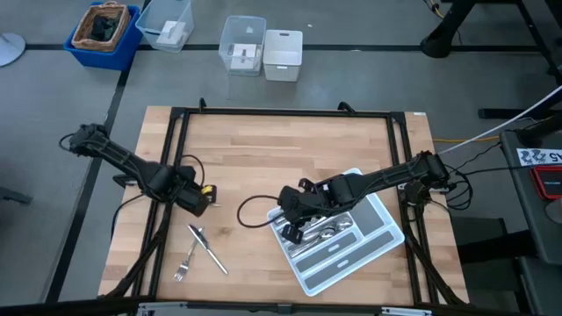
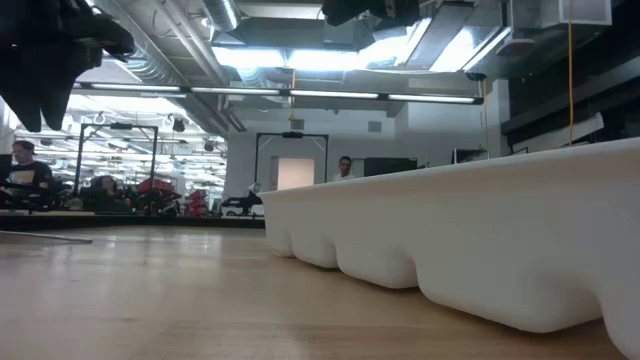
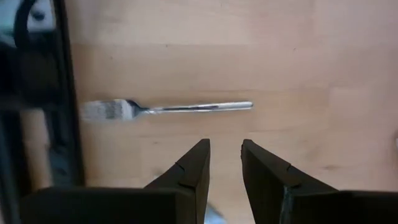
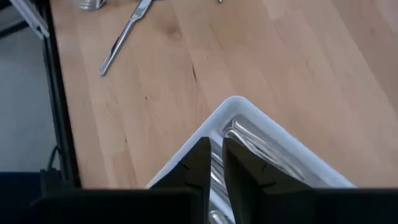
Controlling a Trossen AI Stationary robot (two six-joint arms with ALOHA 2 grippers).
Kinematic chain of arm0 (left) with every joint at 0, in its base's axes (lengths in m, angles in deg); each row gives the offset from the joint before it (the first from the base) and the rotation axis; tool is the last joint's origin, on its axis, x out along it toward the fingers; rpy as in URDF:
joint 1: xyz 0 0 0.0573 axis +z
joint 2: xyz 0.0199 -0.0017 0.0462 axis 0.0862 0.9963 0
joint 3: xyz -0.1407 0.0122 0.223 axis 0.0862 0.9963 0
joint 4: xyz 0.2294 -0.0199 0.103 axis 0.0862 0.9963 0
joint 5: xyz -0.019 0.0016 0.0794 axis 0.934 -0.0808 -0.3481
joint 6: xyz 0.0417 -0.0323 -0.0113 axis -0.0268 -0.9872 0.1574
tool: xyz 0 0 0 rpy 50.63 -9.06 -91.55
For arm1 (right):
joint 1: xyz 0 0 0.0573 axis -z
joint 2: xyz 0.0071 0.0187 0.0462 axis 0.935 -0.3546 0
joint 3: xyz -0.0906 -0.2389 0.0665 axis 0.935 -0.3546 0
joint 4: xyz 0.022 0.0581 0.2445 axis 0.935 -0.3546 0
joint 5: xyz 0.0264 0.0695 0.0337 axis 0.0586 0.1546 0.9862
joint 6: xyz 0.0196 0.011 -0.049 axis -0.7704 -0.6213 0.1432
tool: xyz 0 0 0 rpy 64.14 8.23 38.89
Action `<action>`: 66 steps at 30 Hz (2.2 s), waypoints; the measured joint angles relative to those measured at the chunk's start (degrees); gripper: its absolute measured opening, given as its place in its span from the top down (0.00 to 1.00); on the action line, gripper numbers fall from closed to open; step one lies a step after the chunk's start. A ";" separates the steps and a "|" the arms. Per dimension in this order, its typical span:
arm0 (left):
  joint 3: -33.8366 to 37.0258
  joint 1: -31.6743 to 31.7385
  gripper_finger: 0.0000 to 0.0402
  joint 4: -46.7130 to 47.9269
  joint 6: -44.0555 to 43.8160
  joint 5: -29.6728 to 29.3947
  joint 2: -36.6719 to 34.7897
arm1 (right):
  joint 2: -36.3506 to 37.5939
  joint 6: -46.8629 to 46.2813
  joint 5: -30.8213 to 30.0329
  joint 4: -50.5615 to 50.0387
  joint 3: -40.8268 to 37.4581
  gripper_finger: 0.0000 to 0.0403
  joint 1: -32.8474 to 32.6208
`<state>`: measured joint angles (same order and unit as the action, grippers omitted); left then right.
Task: Sort silverware
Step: Put the silver fork into the silverware tray
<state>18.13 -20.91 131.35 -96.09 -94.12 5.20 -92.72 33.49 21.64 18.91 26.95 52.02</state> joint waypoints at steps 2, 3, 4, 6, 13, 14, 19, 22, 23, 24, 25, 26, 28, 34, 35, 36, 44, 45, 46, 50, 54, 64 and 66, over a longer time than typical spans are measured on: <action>0.00 -0.48 0.80 -0.06 -5.21 -1.24 0.46 | 0.00 2.05 -0.04 -0.01 0.00 0.88 0.02; 0.00 -0.79 0.80 0.09 -6.72 -1.85 0.84 | 0.00 3.05 -0.04 -0.01 0.00 0.88 0.09; 0.12 -1.08 0.80 0.10 -7.67 -2.27 1.30 | 0.00 4.14 -0.04 0.00 0.00 0.88 0.28; 1.34 -1.64 0.80 -0.30 -9.67 -2.45 2.14 | 0.20 5.39 -0.10 -0.36 0.00 0.88 0.43; 11.52 -3.54 0.80 -13.33 -20.45 1.82 3.89 | 4.62 11.20 -2.11 -2.07 0.00 0.88 3.65; 12.97 -3.45 0.80 -14.82 -21.20 2.08 3.93 | 5.20 12.17 -2.11 -2.07 0.00 0.88 4.39; 17.34 0.93 0.80 -22.13 -21.56 2.72 3.96 | 8.56 18.22 -1.58 -3.45 0.00 0.88 8.29; 18.11 3.73 0.80 -26.39 -20.97 2.79 3.98 | 9.91 22.82 -1.50 -5.50 0.00 0.88 10.84; 18.18 4.31 0.80 -27.44 -20.36 2.77 3.96 | 10.49 24.09 -1.46 -6.35 0.00 0.88 11.73; 18.25 4.66 0.80 -28.07 -19.80 2.79 3.96 | 11.00 25.15 -1.45 -7.13 0.00 0.88 12.61; 18.29 4.75 0.80 -28.20 -19.28 3.07 3.96 | 11.48 25.79 -1.47 -7.98 0.00 0.88 13.49; 18.29 4.77 0.80 -28.03 -18.42 3.77 3.96 | 11.87 26.75 -1.49 -9.00 0.02 0.88 14.42; 18.29 4.62 0.80 -27.05 -17.55 6.56 3.96 | 12.32 28.27 -1.49 -10.43 0.02 0.88 16.07; 18.29 3.20 0.80 -26.69 -21.28 10.02 3.96 | 12.41 32.08 -1.48 -13.88 0.02 0.88 20.20; 18.29 3.23 0.80 -26.58 -21.34 10.01 3.96 | 12.41 32.88 -1.46 -13.95 0.02 0.88 20.75; 18.29 3.24 0.80 -26.46 -21.23 10.02 3.96 | 12.41 33.30 -1.46 -13.87 0.02 0.88 21.21; 18.32 3.41 0.80 -25.49 -34.54 9.78 3.96 | 12.41 34.47 -1.46 -13.56 0.02 0.88 23.04; 18.32 3.40 0.80 -25.35 -34.85 9.63 3.96 | 12.41 34.48 -1.44 -13.56 0.02 0.88 23.03; 18.32 3.39 0.80 -24.92 -35.28 9.21 3.97 | 12.41 34.48 -1.44 -13.56 0.02 0.88 22.91; 18.40 3.69 0.80 -24.58 -38.62 5.08 4.39 | 12.41 34.50 -1.33 -13.54 0.02 0.88 22.86; 18.38 4.27 0.80 -24.68 -37.86 3.71 4.35 | 12.43 34.50 -1.31 -13.52 0.02 0.88 22.86; 18.38 4.20 0.80 -23.85 -28.94 3.66 4.33 | 12.44 34.41 -1.35 -13.52 0.02 0.88 22.86; 18.38 4.21 0.80 -23.93 -25.45 3.27 4.33 | 12.44 34.39 -1.38 -13.52 0.02 0.88 22.86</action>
<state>36.51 -16.69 107.43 -121.54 -90.86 9.53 -80.28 67.88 20.26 5.40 26.98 74.88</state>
